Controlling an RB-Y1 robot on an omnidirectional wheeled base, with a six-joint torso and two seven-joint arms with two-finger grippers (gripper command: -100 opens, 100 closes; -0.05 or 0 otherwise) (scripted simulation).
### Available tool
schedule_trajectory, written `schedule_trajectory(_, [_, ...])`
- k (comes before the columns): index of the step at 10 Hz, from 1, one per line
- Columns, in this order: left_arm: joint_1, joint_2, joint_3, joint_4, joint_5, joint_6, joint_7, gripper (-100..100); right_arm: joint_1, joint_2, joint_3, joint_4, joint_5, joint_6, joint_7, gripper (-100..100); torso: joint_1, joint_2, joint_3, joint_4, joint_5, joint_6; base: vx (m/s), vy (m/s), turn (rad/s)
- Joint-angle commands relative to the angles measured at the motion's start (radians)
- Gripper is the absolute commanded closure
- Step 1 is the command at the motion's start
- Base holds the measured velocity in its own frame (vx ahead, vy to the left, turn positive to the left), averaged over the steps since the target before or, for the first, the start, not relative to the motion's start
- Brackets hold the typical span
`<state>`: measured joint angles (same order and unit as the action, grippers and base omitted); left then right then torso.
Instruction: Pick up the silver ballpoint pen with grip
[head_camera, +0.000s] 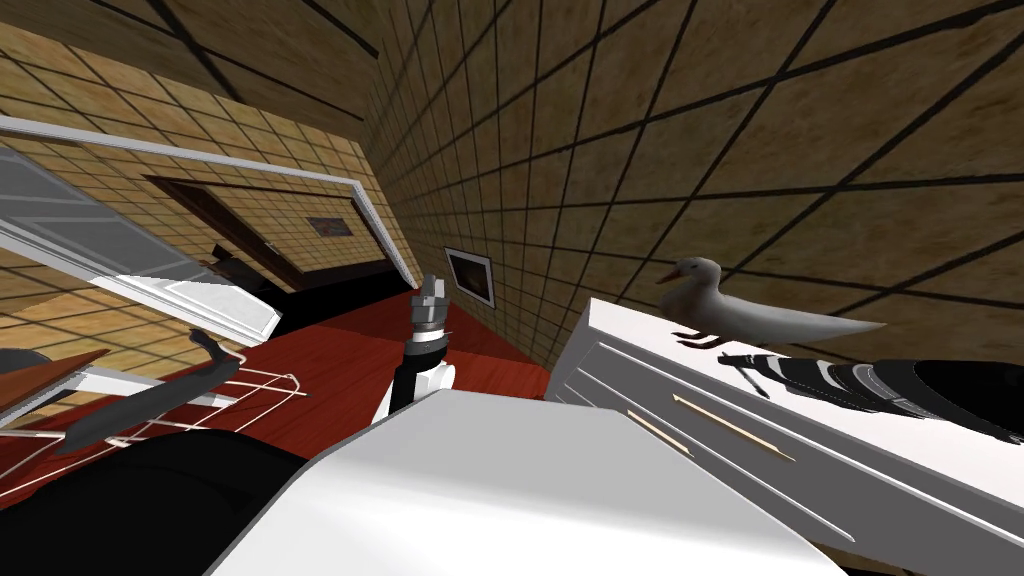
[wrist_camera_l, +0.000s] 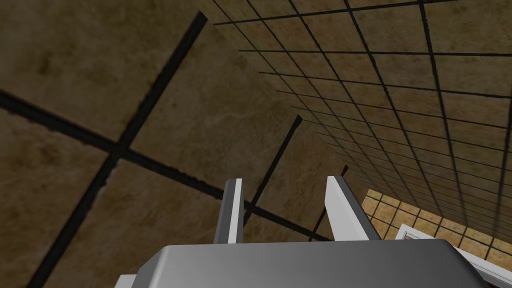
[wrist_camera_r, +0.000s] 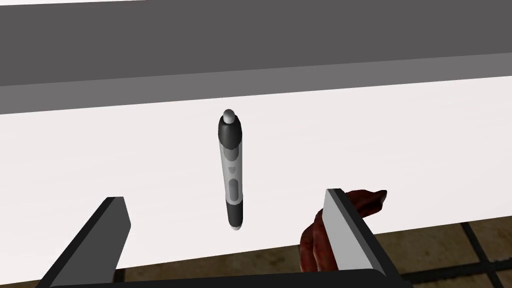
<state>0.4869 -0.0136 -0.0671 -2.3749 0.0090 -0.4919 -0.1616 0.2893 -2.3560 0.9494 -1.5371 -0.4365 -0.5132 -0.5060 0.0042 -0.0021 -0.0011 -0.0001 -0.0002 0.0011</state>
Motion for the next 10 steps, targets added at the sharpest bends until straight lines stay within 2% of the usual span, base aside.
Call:
schedule_trajectory(1, [0.0, 0.0, 0.0, 0.0, 0.0, 0.0, 0.0, 0, 0.004, 0.029, -0.007, 0.017, 0.008, 0.008, 0.006, -100, 0.0, 0.0, 0.0, 0.0, 0.0, 0.0, 0.018, 0.004, 0.001])
schedule_trajectory(2, [0.0, 0.0, 0.0, 0.0, 0.0, 0.0, 0.0, 0, 0.007, 0.019, -0.008, 0.016, 0.007, 0.001, 0.001, -100, 0.0, 0.001, 0.0, 0.0, 0.0, 0.0, 0.007, 0.002, 0.0])
schedule_trajectory(3, [0.0, 0.0, 0.0, 0.0, 0.0, 0.0, 0.0, 0, 0.008, 0.021, -0.009, 0.018, 0.008, 0.001, 0.001, 100, 0.0, 0.001, 0.001, 0.0, 0.0, 0.0, 0.0, 0.0, 0.0])
schedule_trajectory(7, [0.0, 0.0, 0.0, 0.0, 0.0, 0.0, 0.0, 0, 0.008, 0.02, -0.009, 0.018, 0.007, 0.001, 0.001, 100, -0.001, 0.002, 0.001, 0.001, -0.001, 0.0, 0.0, 0.0, 0.0])
schedule_trajectory(8, [0.0, 0.0, 0.0, 0.0, 0.0, 0.0, 0.0, 0, 0.008, 0.02, -0.009, 0.018, 0.007, 0.002, 0.001, 0, -0.001, 0.002, 0.001, 0.001, -0.001, 0.0, 0.0, 0.0, 0.0])
schedule_trajectory(9, [0.0, 0.0, 0.0, 0.0, 0.0, 0.0, 0.0, 0, 0.0, -0.011, 0.002, -0.005, -0.003, -0.004, -0.002, 100, -0.001, 0.002, 0.001, 0.001, -0.001, 0.0, -0.017, 0.0, -0.007])
schedule_trajectory(10, [0.0, 0.0, 0.0, 0.0, 0.0, 0.0, 0.0, 0, -0.002, -0.027, 0.005, -0.014, -0.007, -0.008, -0.006, 100, 0.0, 0.003, 0.002, 0.001, 0.0, 0.0, -0.027, -0.004, -0.008])
